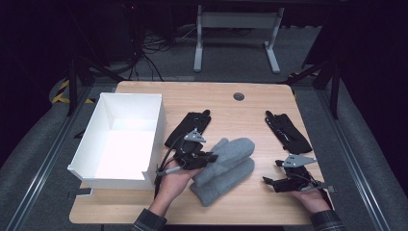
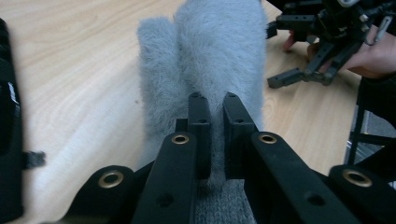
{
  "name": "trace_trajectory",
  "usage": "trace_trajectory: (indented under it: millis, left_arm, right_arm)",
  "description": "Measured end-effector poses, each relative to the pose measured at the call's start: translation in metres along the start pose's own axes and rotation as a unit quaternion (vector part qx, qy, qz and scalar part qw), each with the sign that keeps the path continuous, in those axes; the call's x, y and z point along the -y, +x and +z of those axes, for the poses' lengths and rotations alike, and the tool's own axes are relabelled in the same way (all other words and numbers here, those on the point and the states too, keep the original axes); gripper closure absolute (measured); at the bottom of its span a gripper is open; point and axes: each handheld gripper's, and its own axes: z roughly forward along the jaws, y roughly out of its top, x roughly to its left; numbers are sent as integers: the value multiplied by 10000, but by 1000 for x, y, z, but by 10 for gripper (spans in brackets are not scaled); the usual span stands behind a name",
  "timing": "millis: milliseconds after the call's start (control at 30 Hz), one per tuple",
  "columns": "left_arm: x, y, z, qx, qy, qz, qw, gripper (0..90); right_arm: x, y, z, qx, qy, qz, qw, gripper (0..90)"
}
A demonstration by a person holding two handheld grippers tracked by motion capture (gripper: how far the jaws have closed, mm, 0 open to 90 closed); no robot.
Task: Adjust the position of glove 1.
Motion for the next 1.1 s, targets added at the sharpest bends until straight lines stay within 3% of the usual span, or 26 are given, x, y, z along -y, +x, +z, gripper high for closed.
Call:
trace_trajectory:
  millis: [233, 467, 667, 700, 833, 967, 1000, 1067, 1100]
  left_arm:
    - [8, -10, 8, 31, -22, -107, 9999, 849]
    - [21, -16, 30, -57, 227, -157, 9996, 848]
    - [26, -22, 38, -238, 406, 78, 9989, 827]
    - [26, -23, 38, -255, 407, 114, 9988, 815]
    - [21, -25, 32, -268, 295, 255, 9989, 614]
    - [18, -23, 24, -267, 162, 362, 9989, 586]
    - [17, -21, 19, -243, 100, 374, 9990, 599]
    - [16, -18, 11, -209, 38, 388, 9990, 683]
    - [16, -17, 8, -242, 37, 405, 9989, 790]
  right_arm:
    - [0, 0, 0, 0, 0, 3, 10000, 149]
    - [0, 0, 0, 0, 1, 4, 10000, 150]
    - [0, 0, 0, -2, -3, 6, 10000, 150]
    - [0, 0, 0, -4, -3, 5, 10000, 150]
    - [0, 0, 0, 5, -1, -7, 10000, 149]
    - [0, 1, -1, 13, 15, 22, 10000, 167]
    - [-1, 1, -2, -1, 61, 56, 10000, 182]
    - [-4, 5, -8, -30, 1, 82, 10000, 318]
    - [-8, 9, -12, -104, -59, 121, 9999, 442]
